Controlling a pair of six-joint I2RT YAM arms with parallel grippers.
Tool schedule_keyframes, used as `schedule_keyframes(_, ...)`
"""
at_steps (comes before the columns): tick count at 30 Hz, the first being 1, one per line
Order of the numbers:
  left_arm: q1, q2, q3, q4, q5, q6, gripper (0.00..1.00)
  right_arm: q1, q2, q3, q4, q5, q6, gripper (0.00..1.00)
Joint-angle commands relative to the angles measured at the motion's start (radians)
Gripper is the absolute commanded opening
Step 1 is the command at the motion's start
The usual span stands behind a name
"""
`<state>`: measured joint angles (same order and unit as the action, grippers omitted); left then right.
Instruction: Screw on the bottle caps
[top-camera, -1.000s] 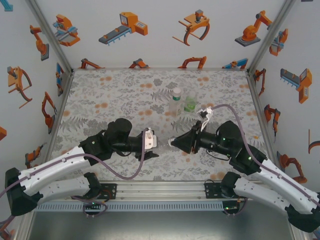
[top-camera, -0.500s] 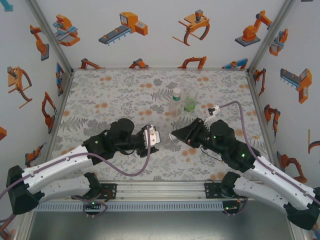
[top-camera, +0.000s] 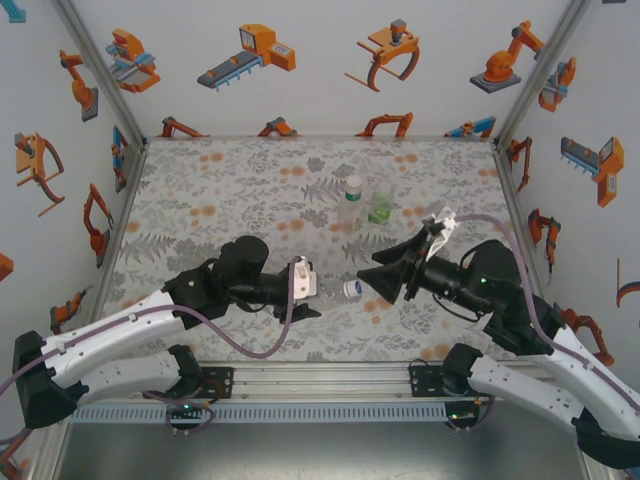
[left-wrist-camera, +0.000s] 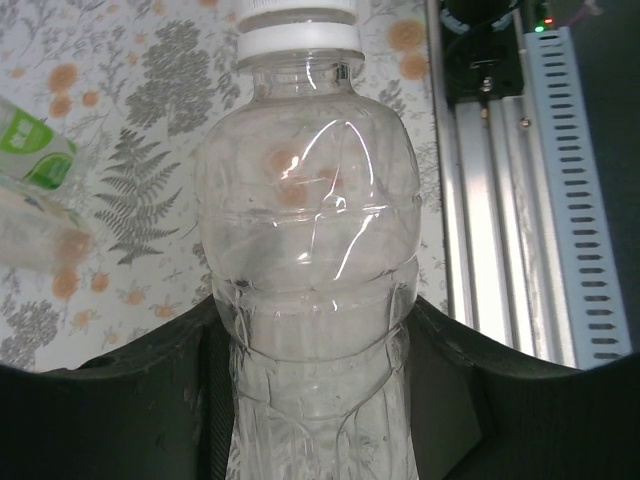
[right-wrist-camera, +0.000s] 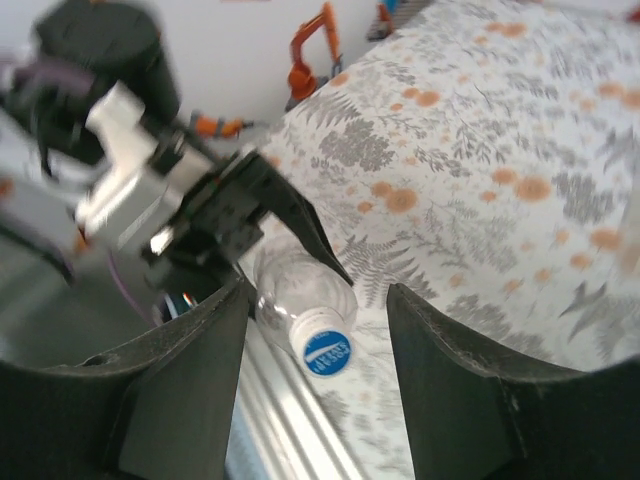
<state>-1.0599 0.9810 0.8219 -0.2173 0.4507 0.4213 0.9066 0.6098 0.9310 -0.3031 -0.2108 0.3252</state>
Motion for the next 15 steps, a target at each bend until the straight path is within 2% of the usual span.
schedule_keyframes(1, -0.002, -0.019, 0.046, -0.049, 0.118, 0.019, 0.00, 0.001, -0.001, 0.018, -0.033, -0.297, -0.410, 0.55)
schedule_keyframes(3, -0.002, -0.020, 0.051, -0.052, 0.133, 0.016, 0.00, 0.001, 0.005, 0.025, -0.080, -0.426, -0.543, 0.55)
schedule_keyframes(5, -0.002, -0.023, 0.051, -0.047, 0.141, 0.014, 0.00, 0.001, 0.015, 0.031, -0.125, -0.482, -0.626, 0.55)
schedule_keyframes(15, -0.002, -0.016, 0.049, -0.044, 0.177, 0.004, 0.00, 0.002, 0.027, -0.031, -0.070, -0.472, -0.617, 0.52)
